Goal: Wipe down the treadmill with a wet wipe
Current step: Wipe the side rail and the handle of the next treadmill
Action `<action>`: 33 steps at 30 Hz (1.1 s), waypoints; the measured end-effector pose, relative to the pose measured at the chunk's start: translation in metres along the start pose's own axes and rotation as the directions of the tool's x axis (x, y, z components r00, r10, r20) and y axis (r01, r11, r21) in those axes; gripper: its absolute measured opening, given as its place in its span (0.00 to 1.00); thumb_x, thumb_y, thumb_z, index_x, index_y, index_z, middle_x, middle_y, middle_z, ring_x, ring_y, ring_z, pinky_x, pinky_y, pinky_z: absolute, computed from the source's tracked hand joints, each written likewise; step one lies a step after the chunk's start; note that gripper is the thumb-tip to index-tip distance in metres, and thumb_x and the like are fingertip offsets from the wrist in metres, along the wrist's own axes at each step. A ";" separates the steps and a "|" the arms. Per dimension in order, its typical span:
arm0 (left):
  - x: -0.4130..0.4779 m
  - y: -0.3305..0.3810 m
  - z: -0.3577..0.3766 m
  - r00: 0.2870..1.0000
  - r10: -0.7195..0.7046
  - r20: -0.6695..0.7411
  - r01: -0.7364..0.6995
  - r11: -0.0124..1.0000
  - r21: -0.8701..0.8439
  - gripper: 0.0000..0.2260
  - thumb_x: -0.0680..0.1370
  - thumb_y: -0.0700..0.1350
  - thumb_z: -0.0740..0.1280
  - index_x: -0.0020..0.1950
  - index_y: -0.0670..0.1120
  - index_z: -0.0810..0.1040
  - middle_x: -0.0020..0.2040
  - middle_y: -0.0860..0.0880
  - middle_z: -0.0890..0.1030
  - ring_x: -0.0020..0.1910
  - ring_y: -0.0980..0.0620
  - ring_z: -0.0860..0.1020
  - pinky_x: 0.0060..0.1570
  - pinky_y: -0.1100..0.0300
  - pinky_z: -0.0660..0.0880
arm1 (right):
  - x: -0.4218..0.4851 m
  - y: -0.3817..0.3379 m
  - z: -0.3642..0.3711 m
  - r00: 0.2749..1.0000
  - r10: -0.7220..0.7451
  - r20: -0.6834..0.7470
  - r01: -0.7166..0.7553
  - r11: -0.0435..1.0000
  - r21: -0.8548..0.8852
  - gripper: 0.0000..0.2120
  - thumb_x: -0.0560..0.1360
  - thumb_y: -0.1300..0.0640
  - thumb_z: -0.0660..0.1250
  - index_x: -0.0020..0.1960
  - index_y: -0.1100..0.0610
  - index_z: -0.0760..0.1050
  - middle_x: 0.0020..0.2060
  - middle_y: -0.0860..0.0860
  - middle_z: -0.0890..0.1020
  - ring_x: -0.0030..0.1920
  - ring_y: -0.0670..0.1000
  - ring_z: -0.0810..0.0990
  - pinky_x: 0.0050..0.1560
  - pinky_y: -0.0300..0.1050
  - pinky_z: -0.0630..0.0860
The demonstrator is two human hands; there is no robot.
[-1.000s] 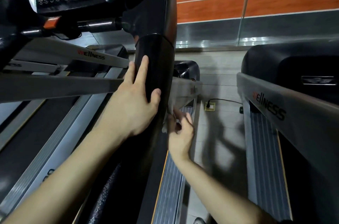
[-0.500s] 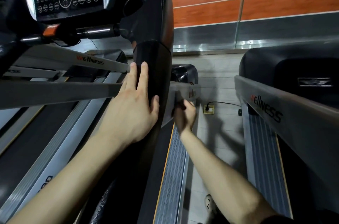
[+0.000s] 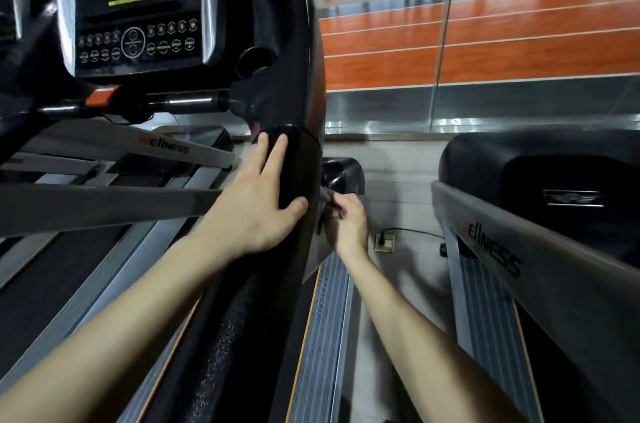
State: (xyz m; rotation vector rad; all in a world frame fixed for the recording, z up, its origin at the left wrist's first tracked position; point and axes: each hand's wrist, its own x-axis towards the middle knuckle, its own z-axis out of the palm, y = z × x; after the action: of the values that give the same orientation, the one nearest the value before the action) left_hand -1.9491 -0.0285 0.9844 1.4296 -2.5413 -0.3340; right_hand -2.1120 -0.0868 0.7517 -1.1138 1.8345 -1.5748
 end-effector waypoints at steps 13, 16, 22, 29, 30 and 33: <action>0.213 0.010 -0.034 0.901 0.430 0.052 -0.380 0.728 0.571 0.27 0.81 0.55 0.64 0.79 0.48 0.73 0.82 0.45 0.69 0.86 0.47 0.53 0.84 0.43 0.40 | 0.118 0.109 0.019 0.906 0.200 0.372 -0.132 0.971 -0.201 0.14 0.75 0.54 0.69 0.55 0.37 0.82 0.53 0.45 0.86 0.56 0.51 0.85 0.61 0.52 0.82; 0.263 0.016 -0.040 0.882 0.451 0.136 -0.432 0.657 0.618 0.16 0.79 0.54 0.62 0.61 0.53 0.85 0.63 0.50 0.84 0.78 0.49 0.70 0.84 0.46 0.45 | 0.108 0.076 0.006 0.875 0.144 0.463 -0.057 0.979 -0.196 0.20 0.78 0.64 0.71 0.50 0.37 0.84 0.52 0.44 0.87 0.57 0.47 0.85 0.62 0.43 0.80; 0.329 0.037 -0.038 0.899 0.373 0.231 -0.409 0.523 0.748 0.11 0.77 0.53 0.61 0.45 0.52 0.82 0.42 0.50 0.83 0.47 0.46 0.82 0.65 0.49 0.72 | 0.149 0.079 -0.002 0.775 0.162 0.611 0.043 0.951 -0.307 0.15 0.81 0.57 0.63 0.58 0.45 0.87 0.55 0.44 0.82 0.59 0.46 0.82 0.64 0.47 0.80; 0.337 0.042 -0.042 0.868 0.414 0.273 -0.482 0.578 0.658 0.17 0.82 0.60 0.58 0.57 0.54 0.83 0.42 0.49 0.83 0.45 0.44 0.82 0.60 0.48 0.78 | 0.160 0.063 0.002 0.594 0.090 0.799 0.108 0.976 -0.190 0.17 0.78 0.58 0.63 0.52 0.42 0.87 0.56 0.41 0.81 0.56 0.45 0.83 0.60 0.49 0.81; 0.338 0.043 -0.046 0.865 0.418 0.279 -0.493 0.600 0.630 0.18 0.82 0.60 0.58 0.59 0.56 0.84 0.43 0.50 0.84 0.46 0.44 0.82 0.55 0.49 0.80 | 0.166 0.065 0.001 0.620 0.127 0.774 0.100 0.966 -0.239 0.17 0.79 0.59 0.63 0.55 0.44 0.88 0.56 0.41 0.81 0.56 0.44 0.83 0.60 0.47 0.81; 0.344 0.042 -0.052 0.850 0.442 0.287 -0.518 0.598 0.612 0.18 0.80 0.61 0.59 0.56 0.56 0.84 0.41 0.51 0.83 0.41 0.45 0.81 0.44 0.51 0.81 | 0.182 0.062 -0.003 0.661 0.168 0.731 0.099 0.946 -0.307 0.17 0.82 0.62 0.62 0.56 0.48 0.88 0.49 0.37 0.79 0.50 0.35 0.81 0.55 0.35 0.77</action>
State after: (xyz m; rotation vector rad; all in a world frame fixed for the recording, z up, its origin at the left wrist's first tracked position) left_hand -2.1434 -0.3073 1.0702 0.7771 -3.1667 0.7046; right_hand -2.2328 -0.2334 0.7200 -1.5608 1.5044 -0.5847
